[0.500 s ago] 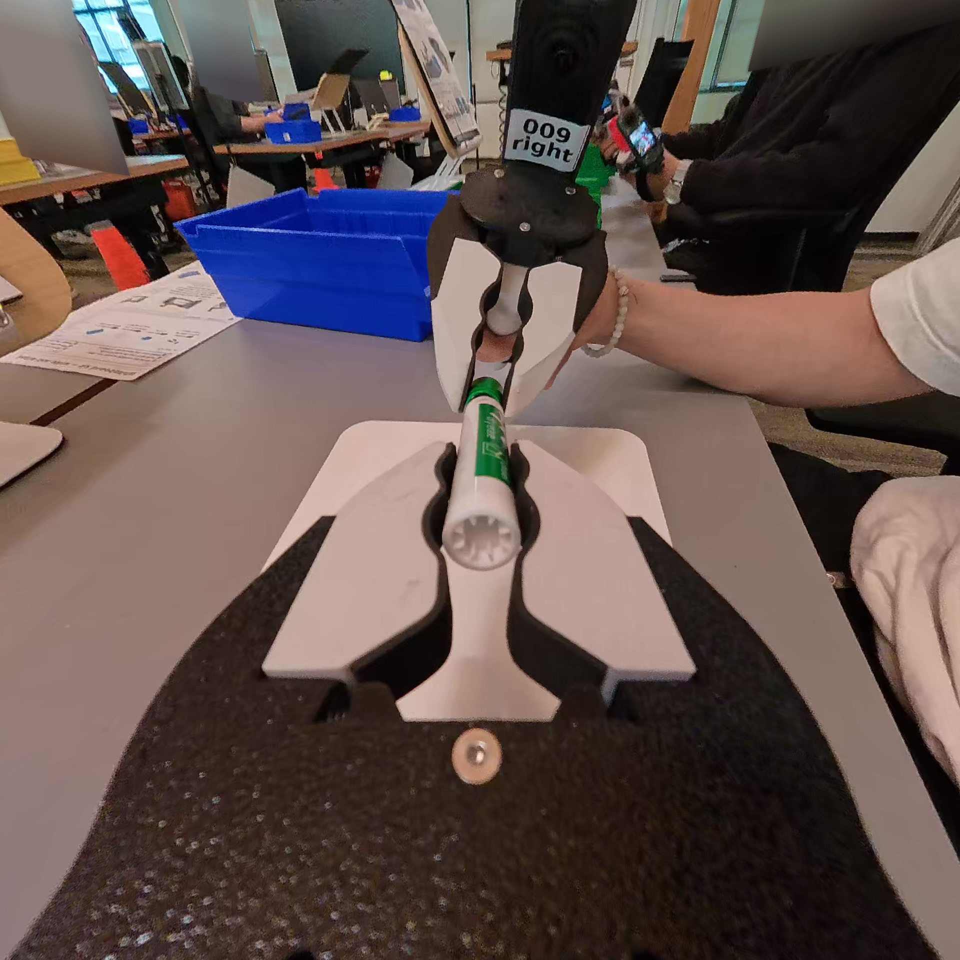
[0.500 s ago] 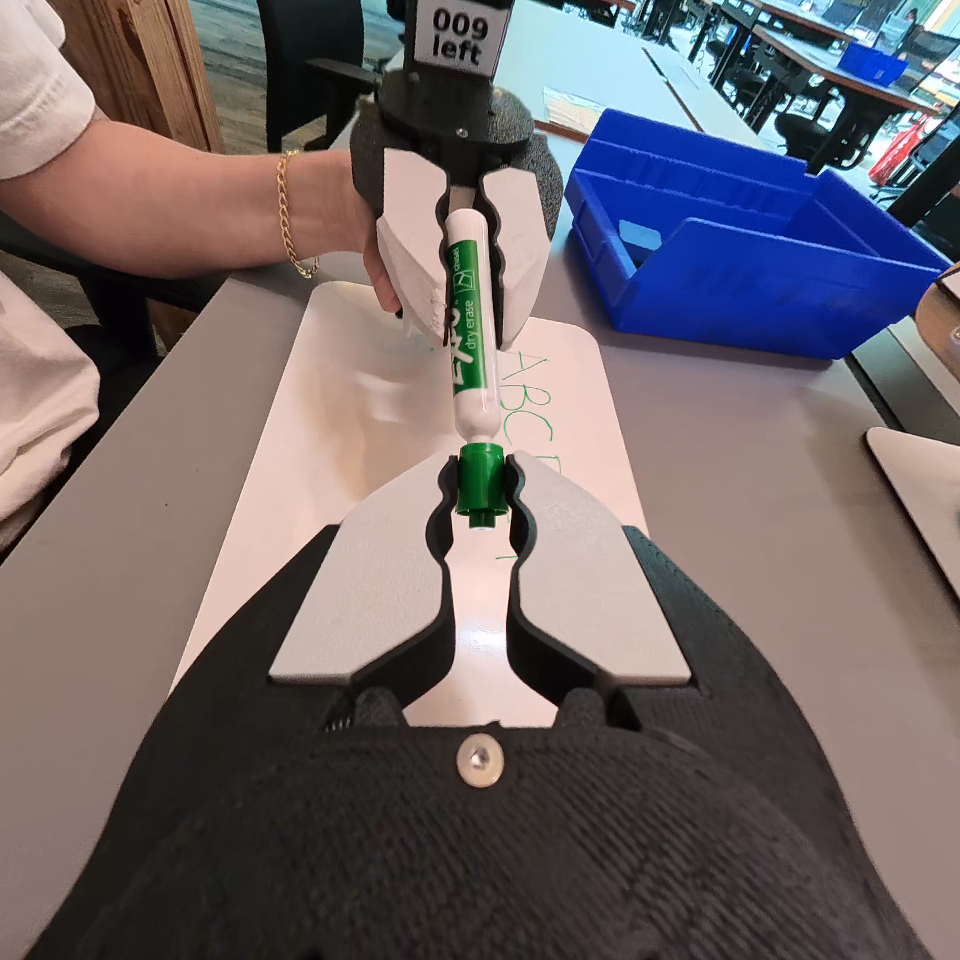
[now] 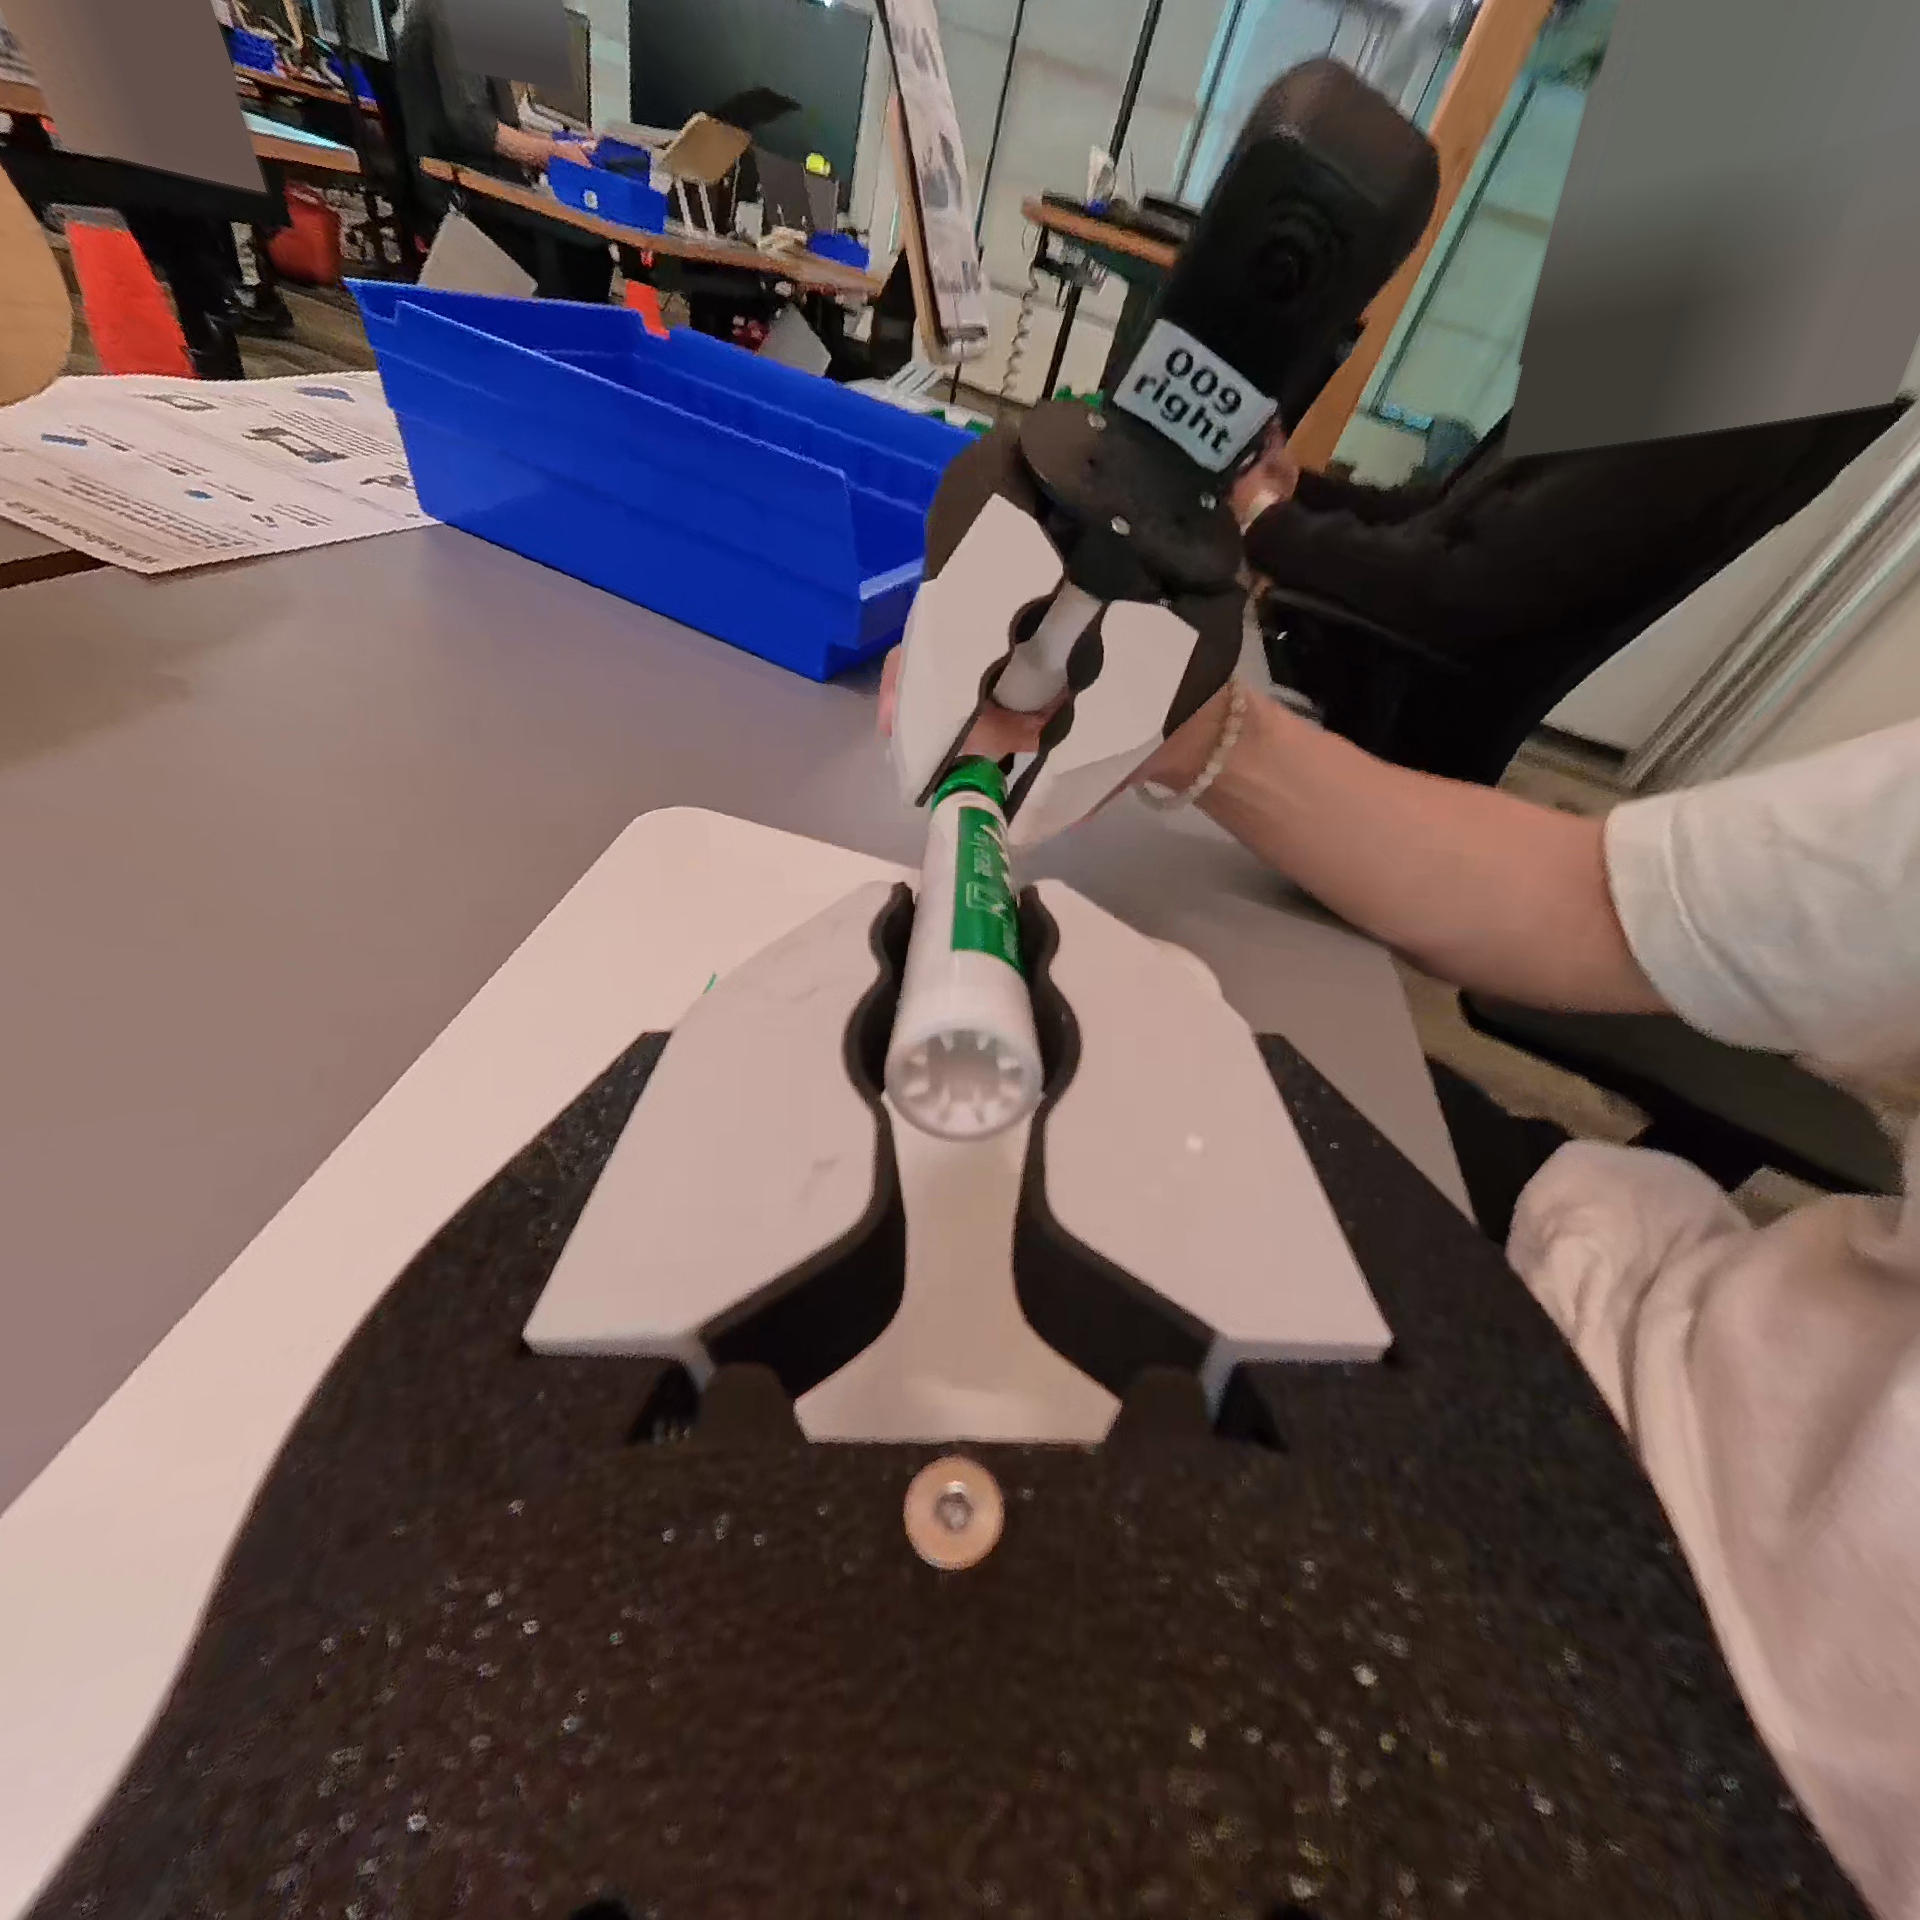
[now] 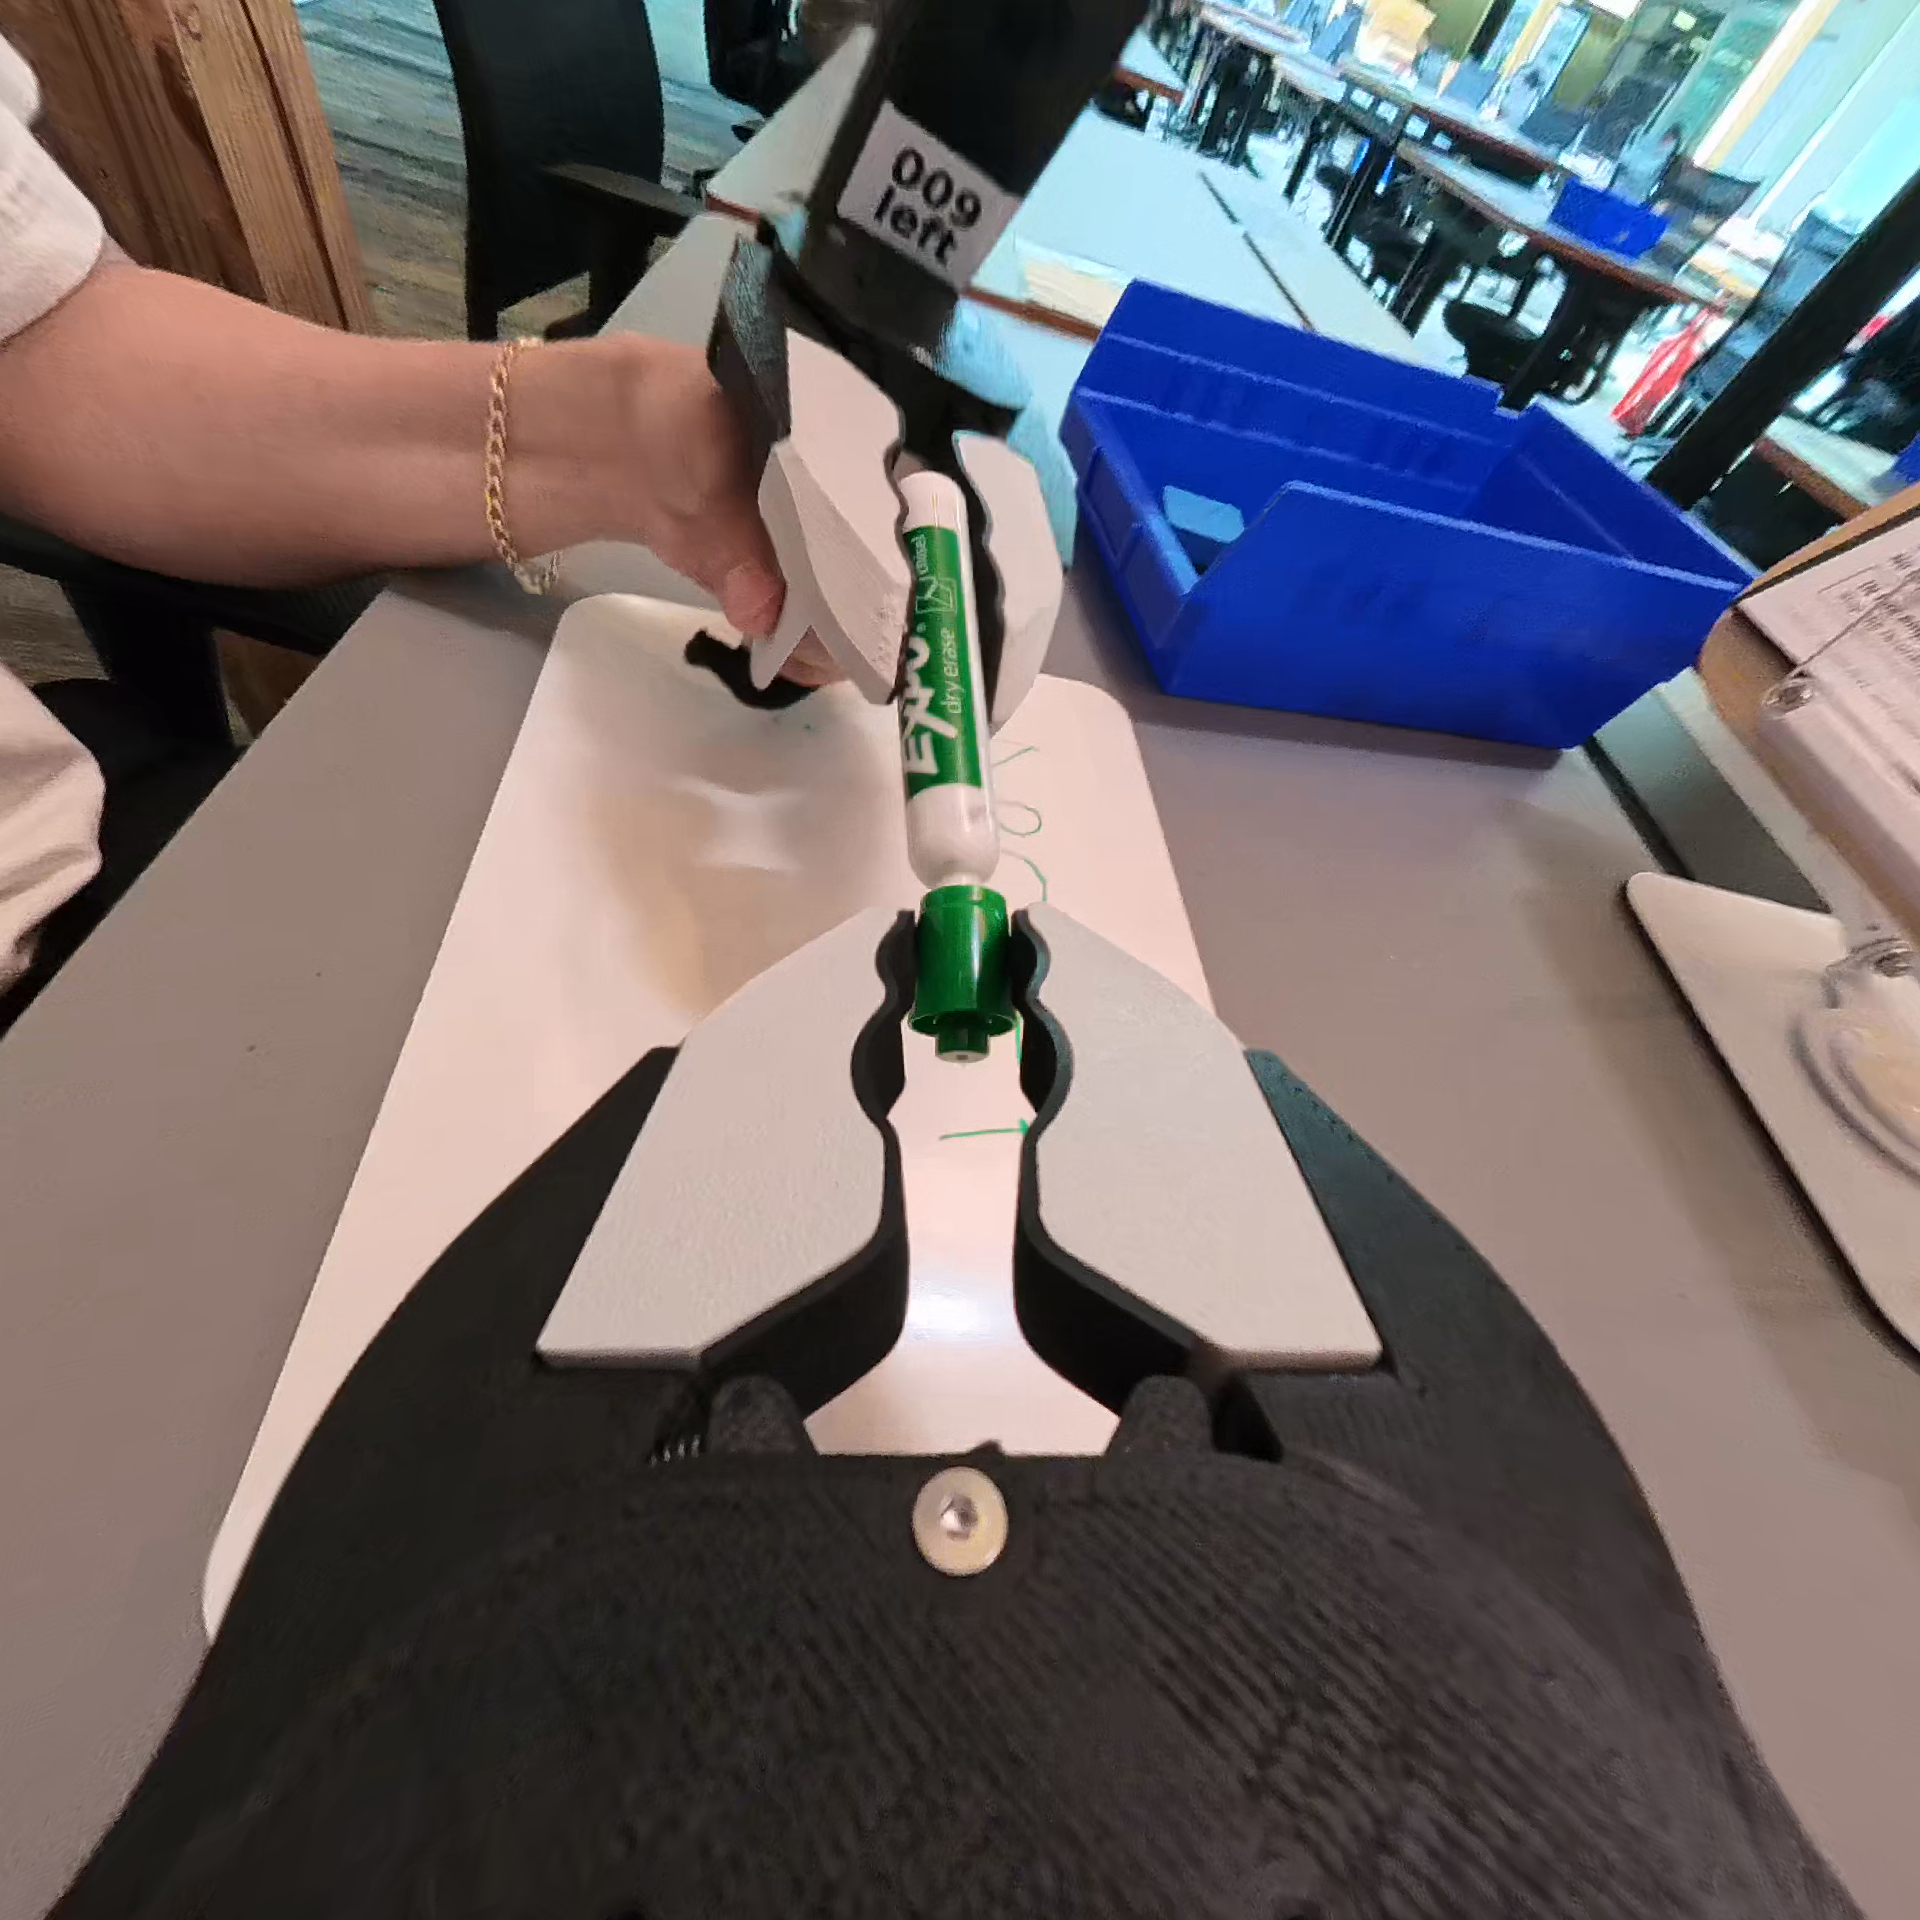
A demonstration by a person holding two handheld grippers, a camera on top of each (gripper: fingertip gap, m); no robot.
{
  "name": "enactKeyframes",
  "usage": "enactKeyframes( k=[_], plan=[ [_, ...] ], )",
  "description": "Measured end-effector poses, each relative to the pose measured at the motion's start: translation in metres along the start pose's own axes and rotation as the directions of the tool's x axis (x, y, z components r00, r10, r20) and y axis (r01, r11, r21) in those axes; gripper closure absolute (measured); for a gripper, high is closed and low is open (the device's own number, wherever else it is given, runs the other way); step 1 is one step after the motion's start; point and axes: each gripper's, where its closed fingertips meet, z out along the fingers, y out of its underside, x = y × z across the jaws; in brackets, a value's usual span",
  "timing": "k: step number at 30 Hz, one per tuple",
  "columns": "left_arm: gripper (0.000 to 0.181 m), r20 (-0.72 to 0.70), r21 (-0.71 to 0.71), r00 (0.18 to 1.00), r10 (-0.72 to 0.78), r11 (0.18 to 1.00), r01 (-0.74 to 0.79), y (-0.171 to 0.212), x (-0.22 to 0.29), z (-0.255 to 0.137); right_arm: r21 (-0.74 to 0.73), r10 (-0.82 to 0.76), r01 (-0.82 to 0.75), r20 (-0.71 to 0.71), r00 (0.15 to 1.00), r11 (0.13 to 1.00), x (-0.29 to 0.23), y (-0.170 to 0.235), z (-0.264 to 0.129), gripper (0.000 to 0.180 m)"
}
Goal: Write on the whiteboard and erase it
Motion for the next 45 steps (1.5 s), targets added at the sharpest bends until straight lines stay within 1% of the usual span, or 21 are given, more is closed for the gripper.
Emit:
enactKeyframes(
  k=[3, 5, 6, 8, 10, 15, 18, 20, 23, 26, 32, 36, 42, 44, 45],
  plan=[
    [0.161, -0.025, 0.057, 0.999, -0.027, 0.998, 0.028, -0.007, 0.001, -0.003, 0.068, -0.02, 0.022, -0.035, 0.999, 0.997, 0.003, -0.011, -0.002, 0.162],
    [0.161, -0.018, 0.06, 1.0, -0.02, 0.998, 0.021, -0.008, 0.0, -0.004, 0.041, -0.039, 0.042, -0.057, 0.998, 0.998, 0.005, -0.007, 0.0, 0.159],
    [0.161, -0.027, 0.067, 0.999, -0.021, 0.997, 0.023, -0.009, 0.001, -0.004, 0.026, -0.048, 0.049, -0.066, 0.997, 0.998, 0.006, -0.005, 0.001, 0.153],
    [0.161, -0.03, 0.08, 0.999, -0.024, 0.996, 0.027, -0.01, 0.001, -0.003, 0.014, -0.057, 0.059, -0.095, 0.994, 0.998, 0.01, -0.003, 0.004, 0.134],
    [0.161, -0.036, 0.071, 0.999, -0.017, 0.997, 0.02, -0.008, 0.002, -0.003, 0.02, -0.054, 0.055, -0.079, 0.995, 0.998, 0.007, -0.003, 0.005, 0.136],
    [0.161, -0.033, 0.113, 0.999, -0.029, 0.993, 0.033, -0.014, -0.002, -0.009, 0.068, -0.05, 0.056, -0.077, 0.996, 0.996, 0.008, -0.008, -0.001, 0.133],
    [0.161, -0.057, 0.169, 0.998, -0.036, 0.985, 0.045, -0.022, -0.001, -0.016, 0.16, -0.009, 0.021, -0.078, 0.997, 0.987, 0.011, -0.019, -0.01, 0.132],
    [0.161, -0.079, 0.203, 0.996, -0.041, 0.978, 0.056, -0.026, 0.001, -0.02, 0.239, 0.022, -0.009, -0.052, 0.998, 0.971, 0.009, -0.028, -0.016, 0.132],
    [0.161, -0.092, 0.205, 0.995, -0.033, 0.977, 0.051, -0.026, 0.003, -0.019, 0.314, 0.079, -0.075, -0.001, 0.997, 0.947, 0.007, -0.036, -0.016, 0.126],
    [0.161, -0.102, 0.205, 0.994, -0.026, 0.978, 0.046, -0.026, 0.007, -0.015, 0.335, 0.081, -0.089, 0.039, 0.996, 0.938, 0.002, -0.039, -0.013, 0.128],
    [0.161, -0.119, 0.209, 0.993, -0.017, 0.977, 0.042, -0.028, 0.012, -0.011, 0.326, 0.044, -0.051, 0.029, 0.999, 0.944, -0.003, -0.04, -0.008, 0.142],
    [0.161, -0.116, 0.219, 0.993, -0.016, 0.975, 0.041, -0.029, 0.011, -0.012, 0.364, 0.067, -0.074, 0.03, 0.997, 0.928, 0.0, -0.044, -0.013, 0.149],
    [0.161, -0.112, 0.231, 0.994, -0.015, 0.972, 0.04, -0.03, 0.011, -0.013, 0.384, 0.103, -0.111, 0.042, 0.994, 0.917, 0.003, -0.047, -0.015, 0.149],
    [0.161, -0.115, 0.23, 0.993, -0.01, 0.973, 0.036, -0.03, 0.012, -0.013, 0.377, 0.108, -0.115, 0.039, 0.993, 0.919, 0.003, -0.046, -0.014, 0.158],
    [0.161, -0.118, 0.229, 0.993, -0.005, 0.973, 0.032, -0.03, 0.013, -0.013, 0.377, 0.116, -0.121, 0.037, 0.993, 0.918, 0.004, -0.046, -0.014, 0.159]
  ],
)
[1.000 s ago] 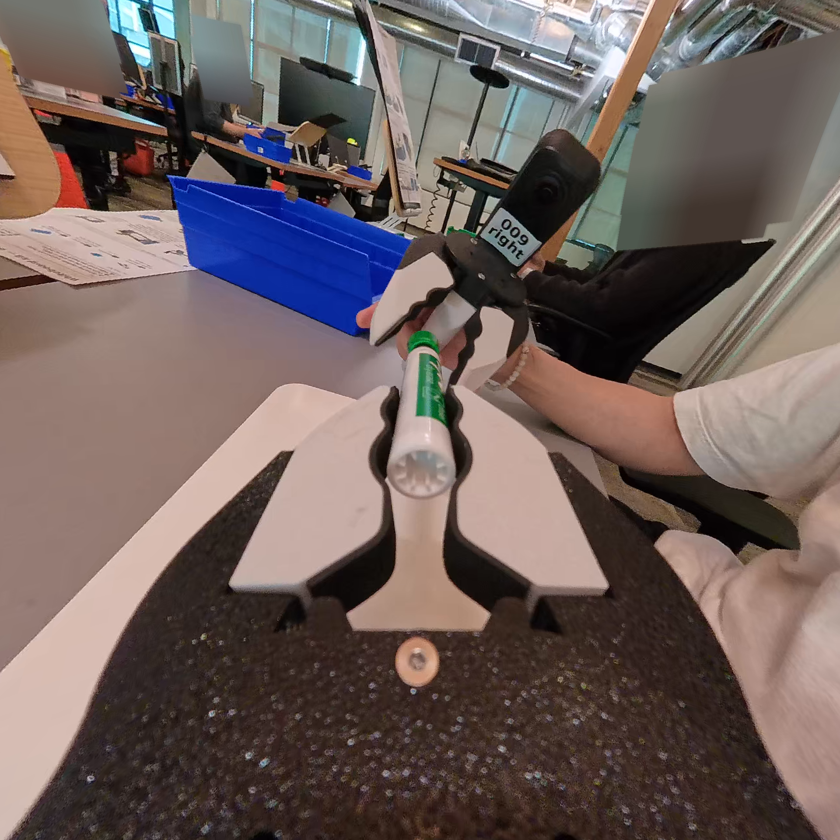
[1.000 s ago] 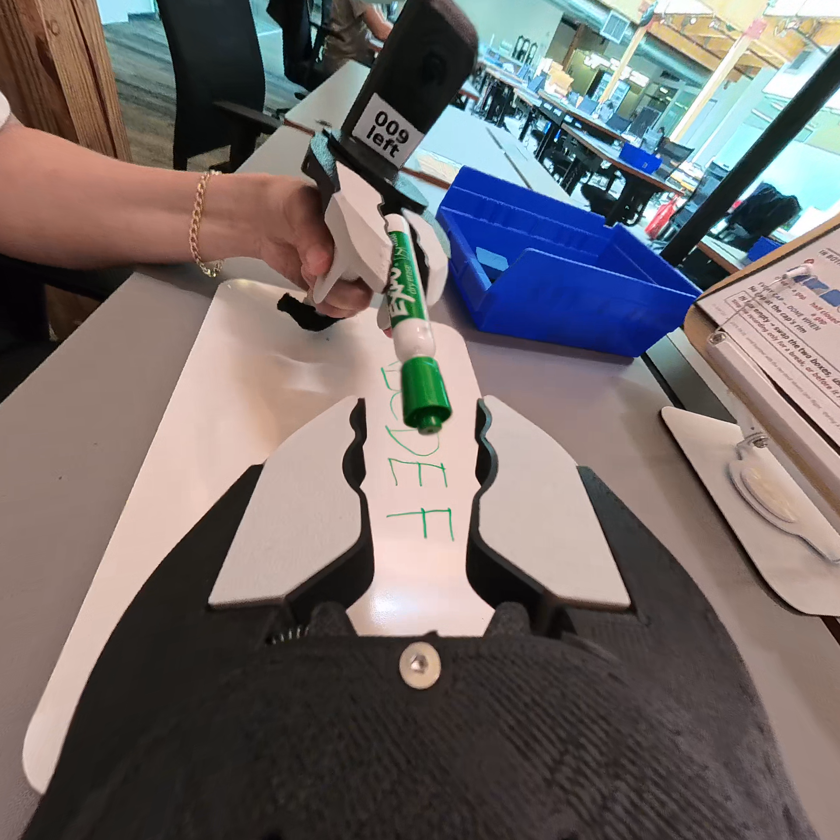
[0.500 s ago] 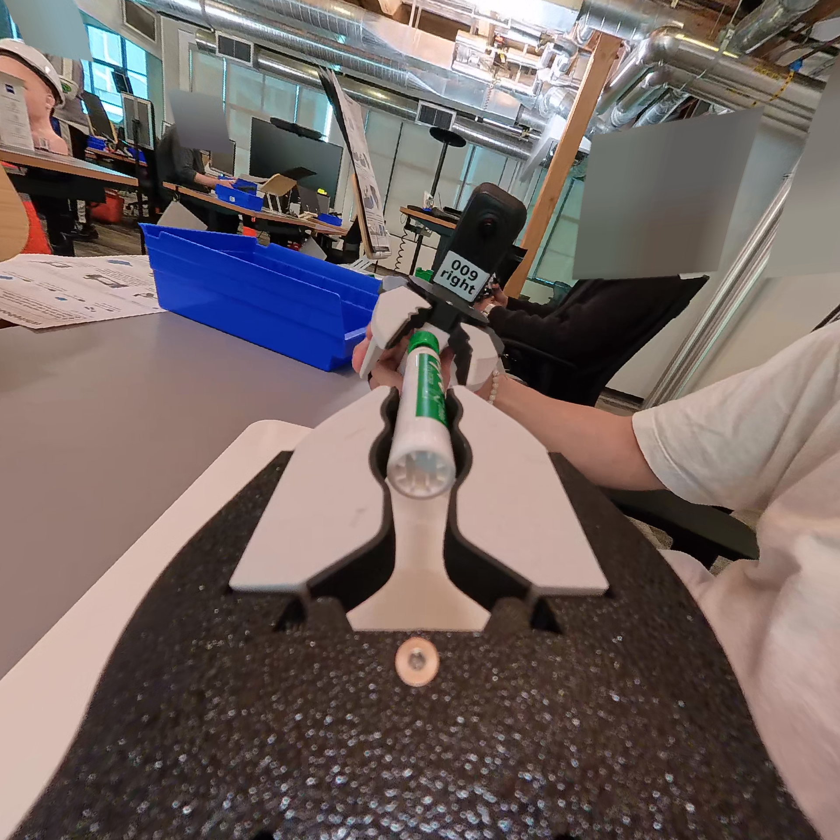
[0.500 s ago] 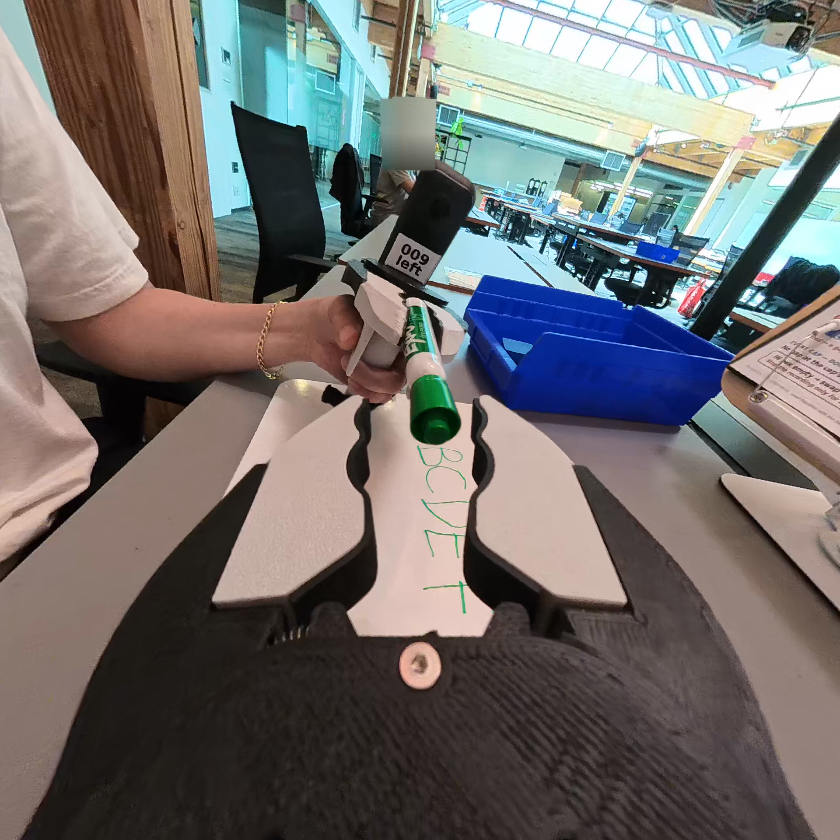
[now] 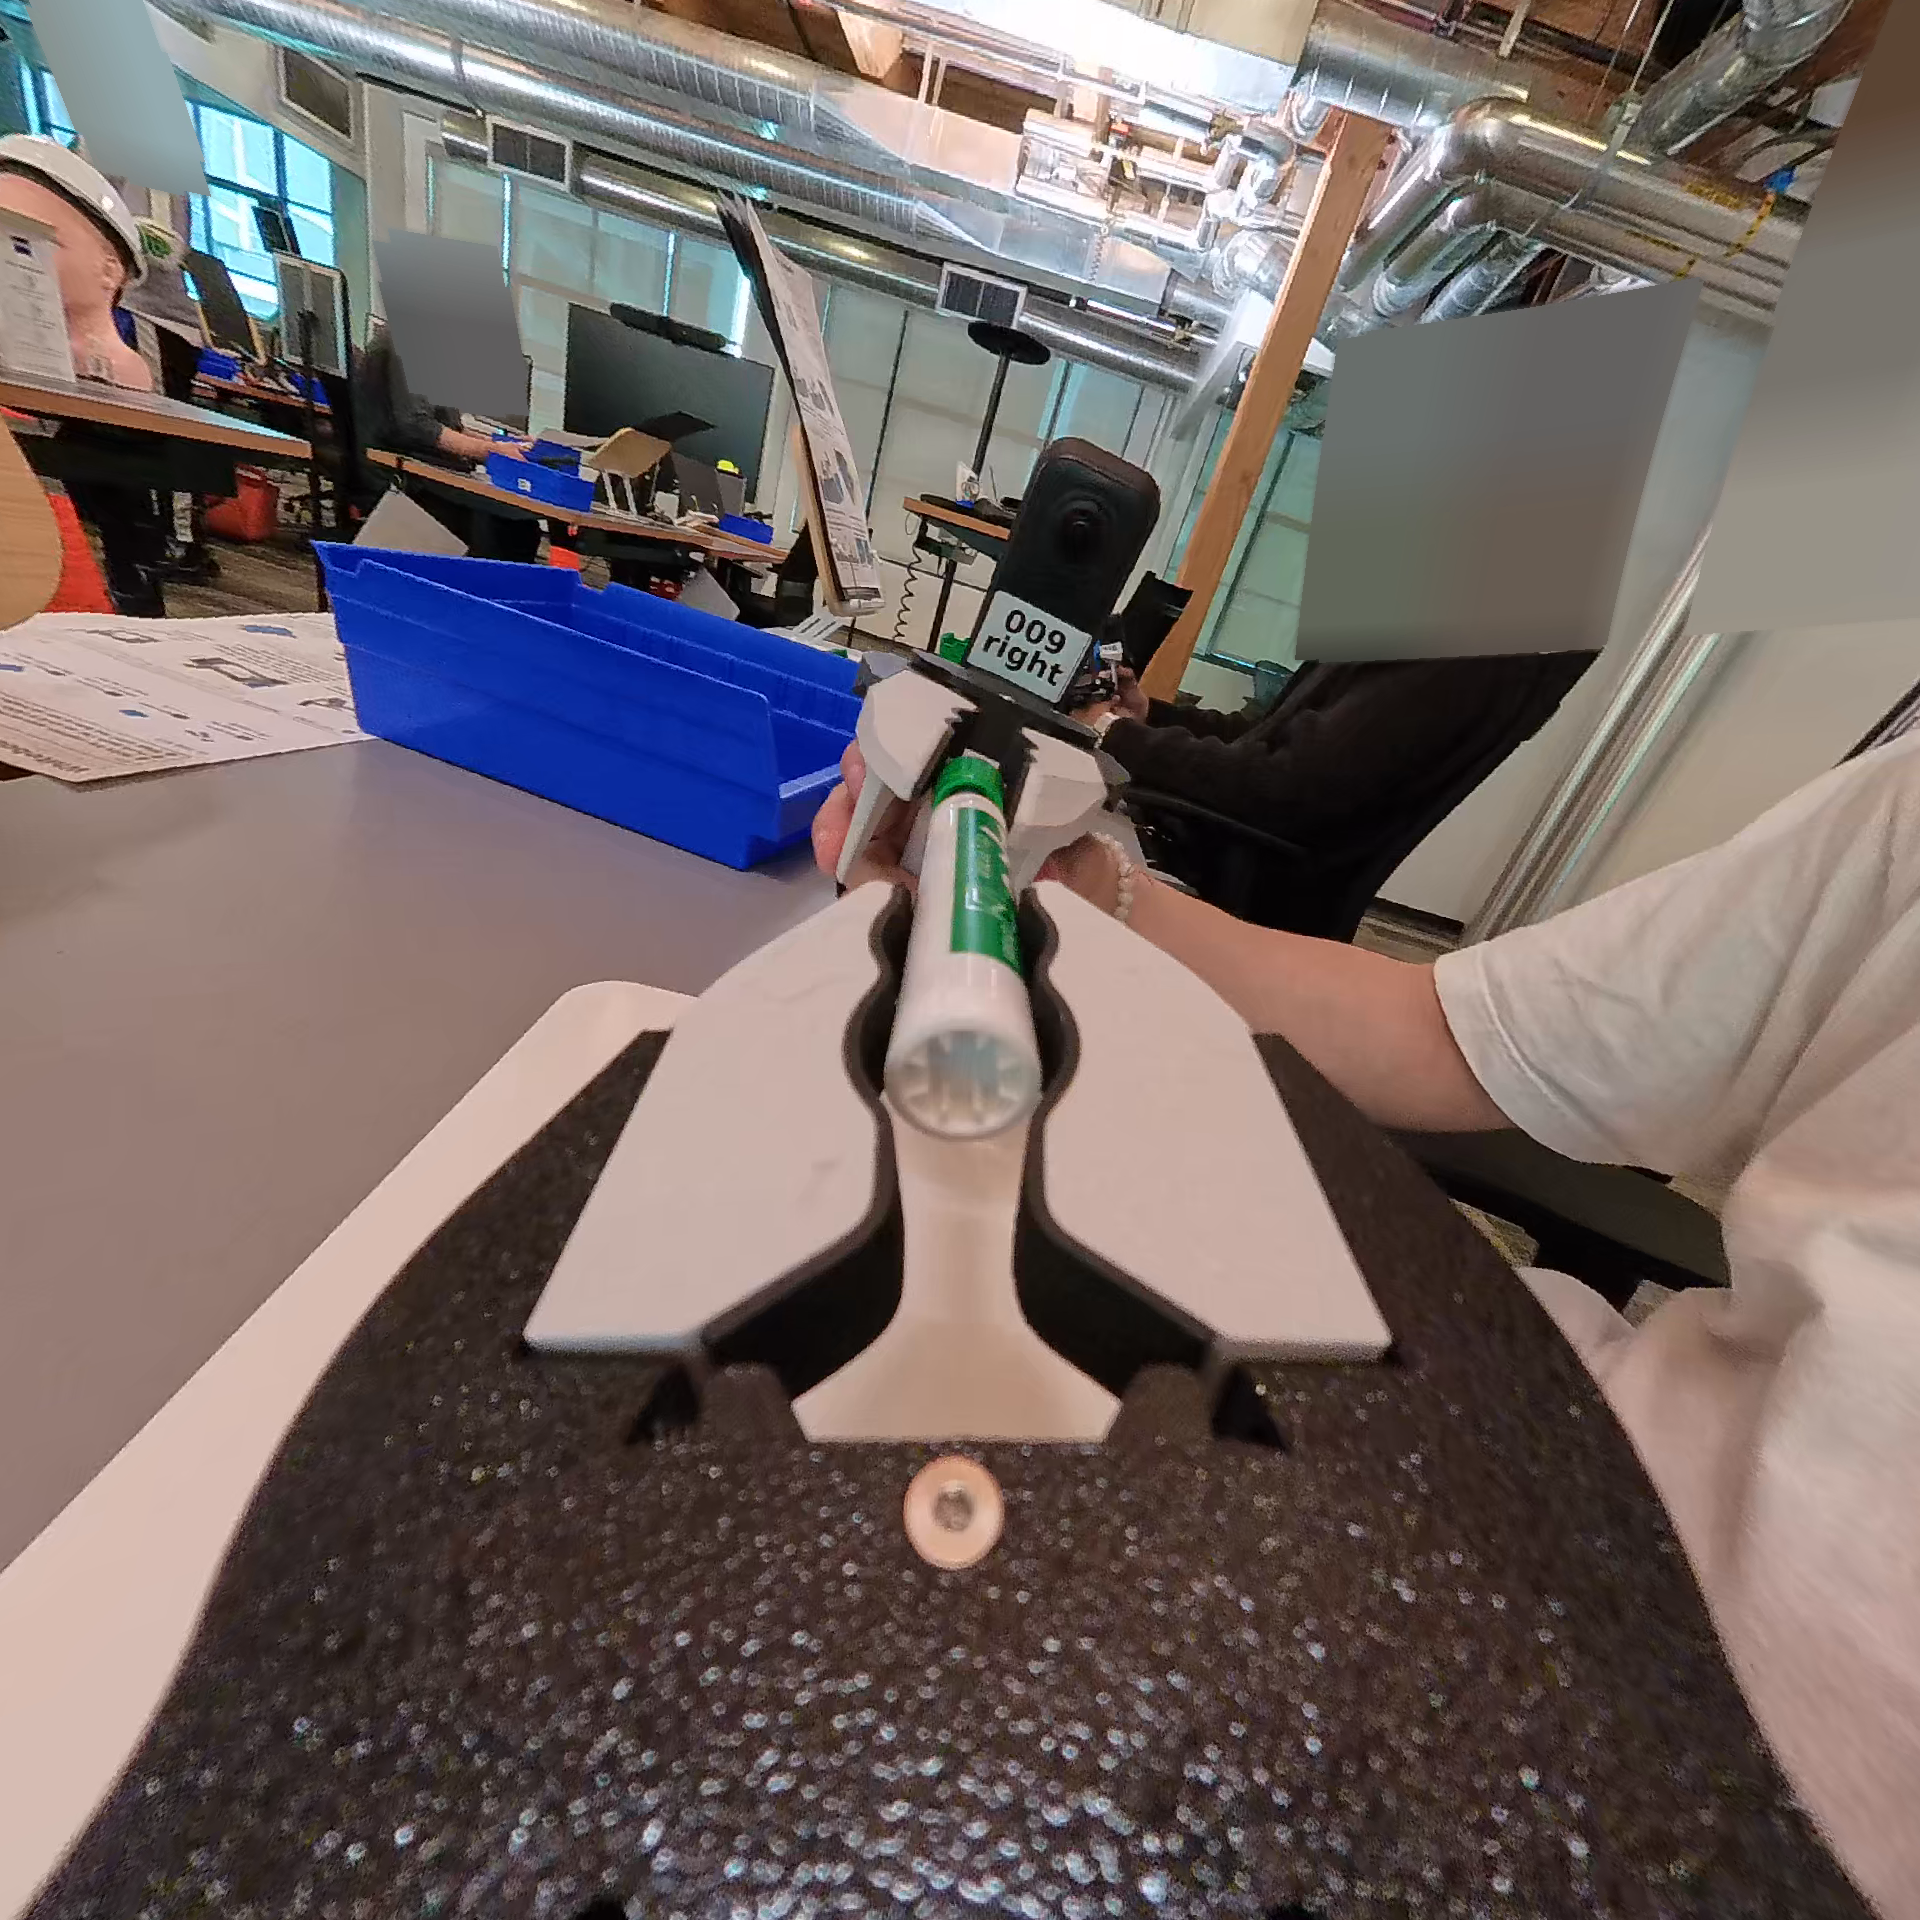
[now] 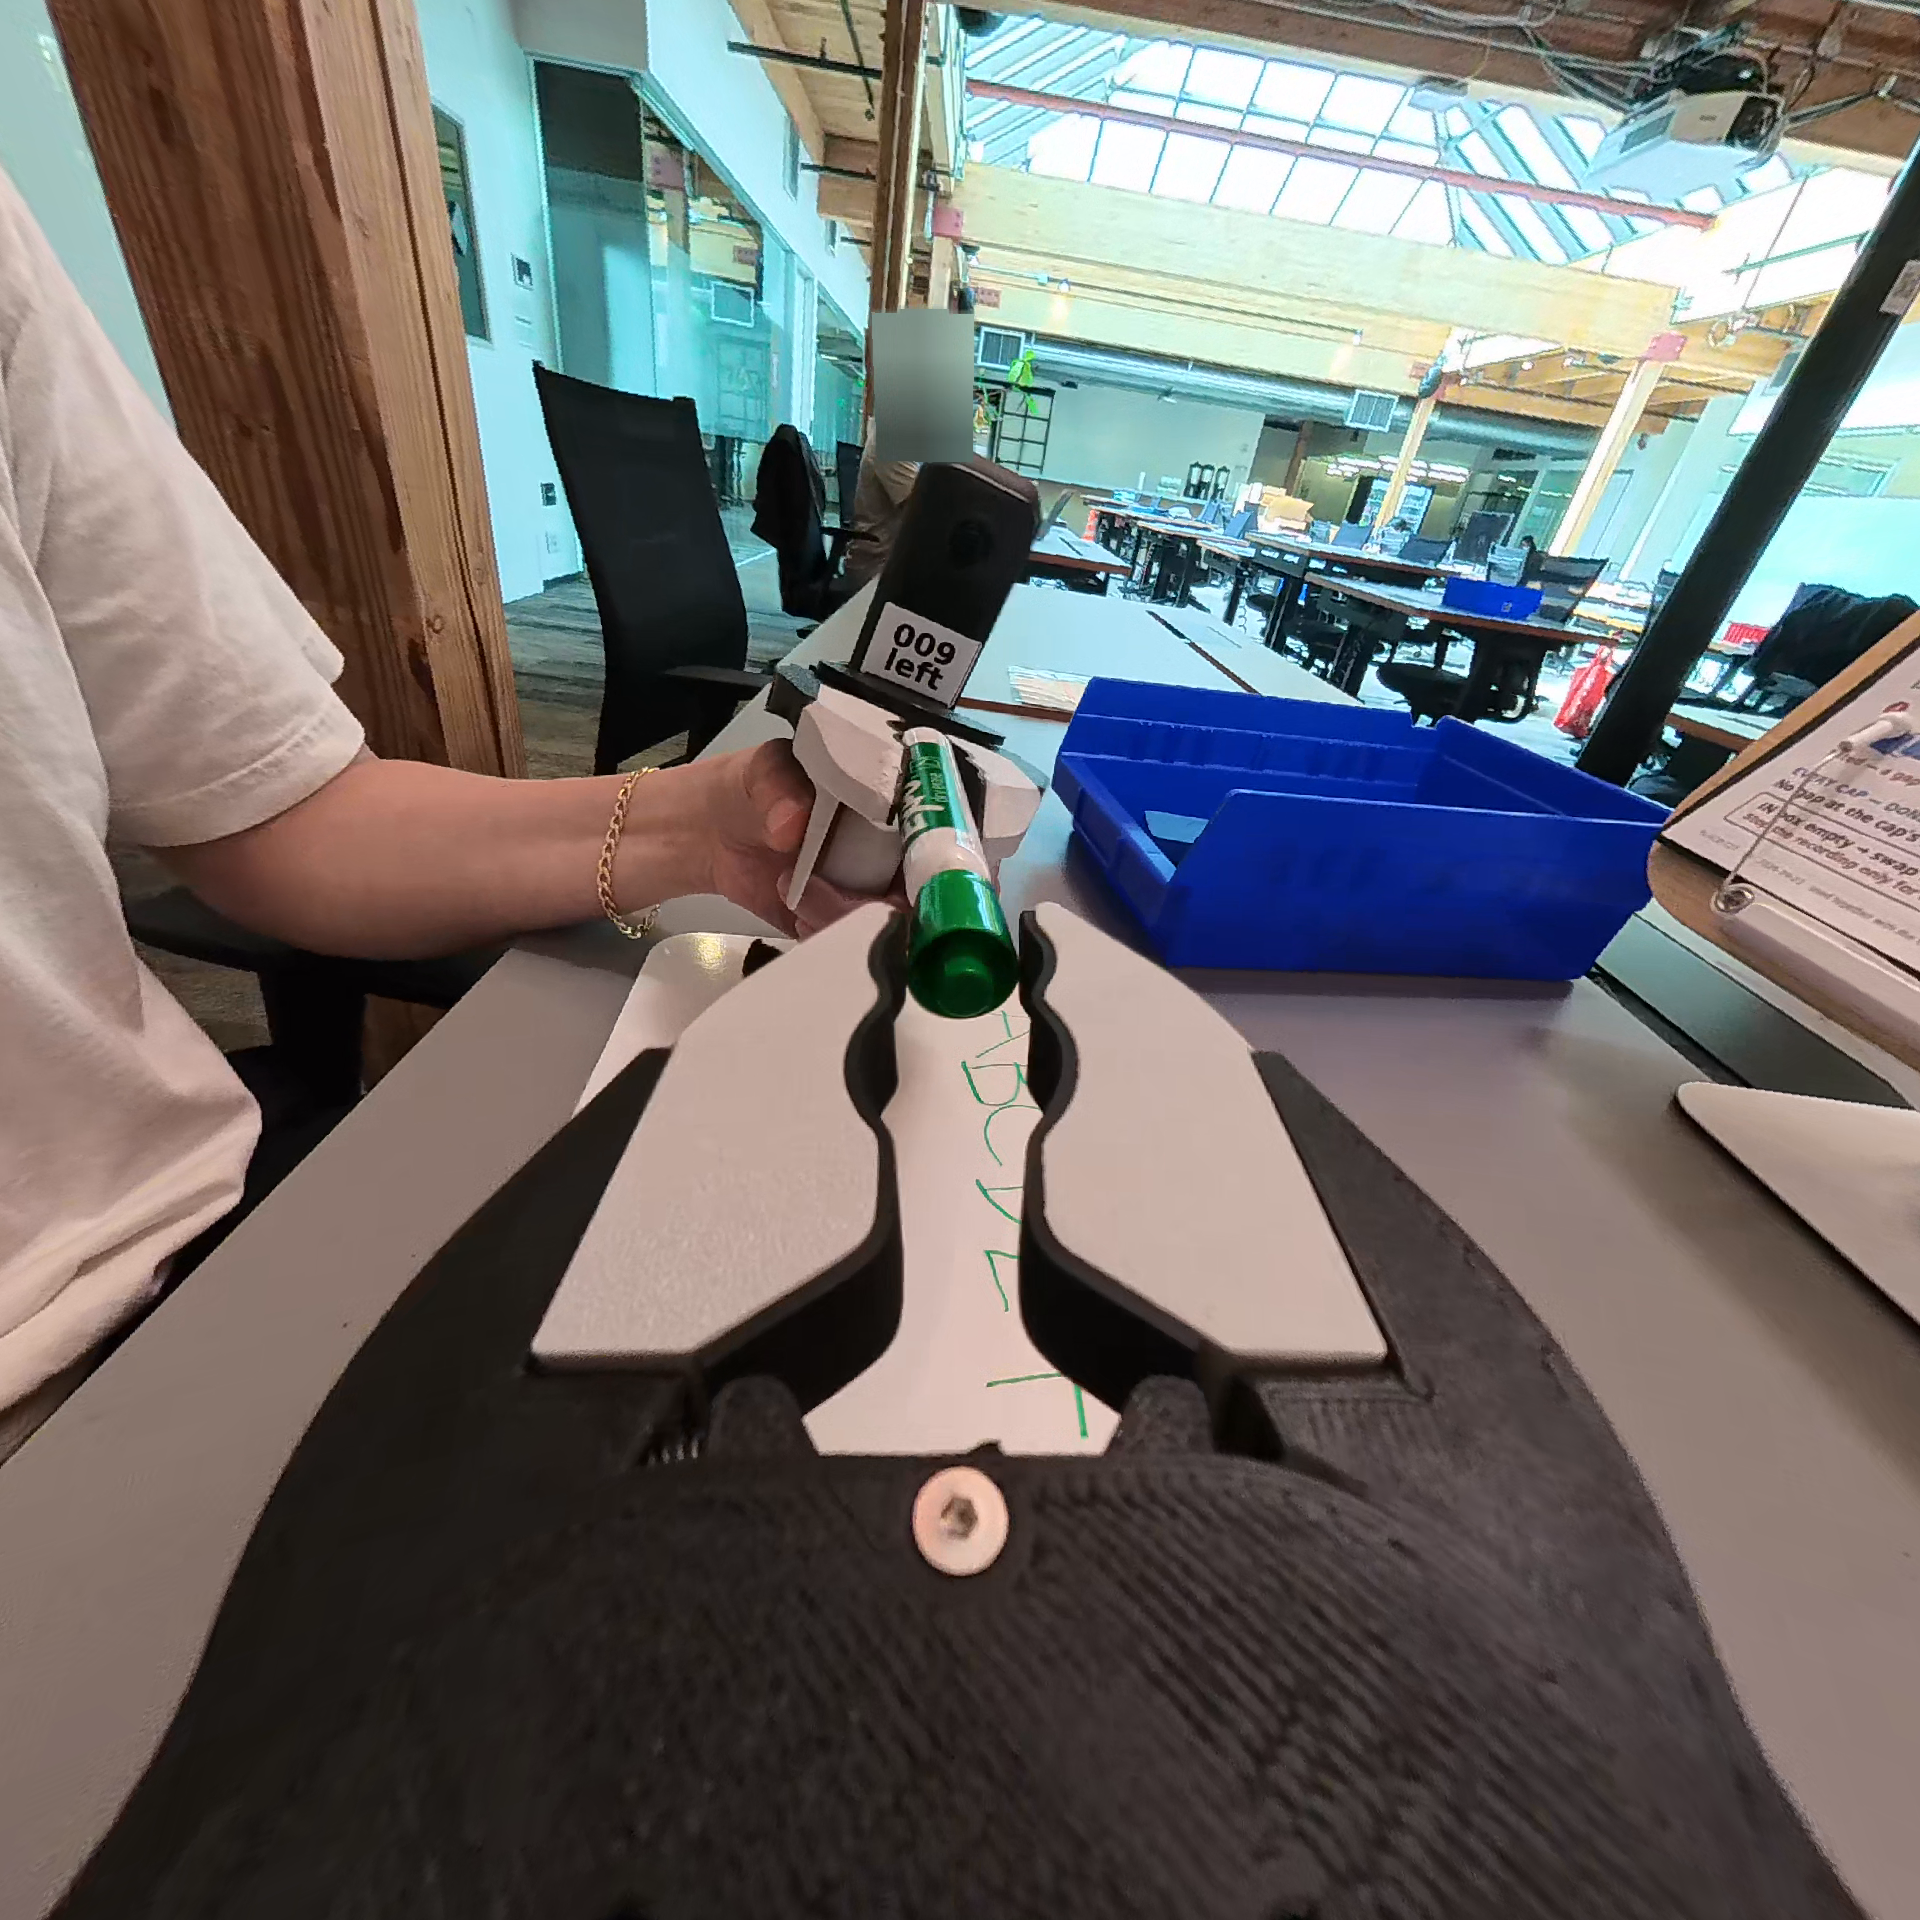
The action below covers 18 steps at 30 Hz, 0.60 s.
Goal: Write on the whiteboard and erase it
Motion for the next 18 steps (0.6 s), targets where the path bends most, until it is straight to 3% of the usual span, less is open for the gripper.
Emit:
enactKeyframes(
  k=[18],
  plan=[
    [0.161, 0.063, -0.023, 0.997, 0.039, 0.999, -0.038, -0.001, -0.002, 0.0, -0.01, 0.179, -0.179, -0.008, 0.984, 0.984, 0.004, 0.001, 0.002, 0.16]
  ],
)
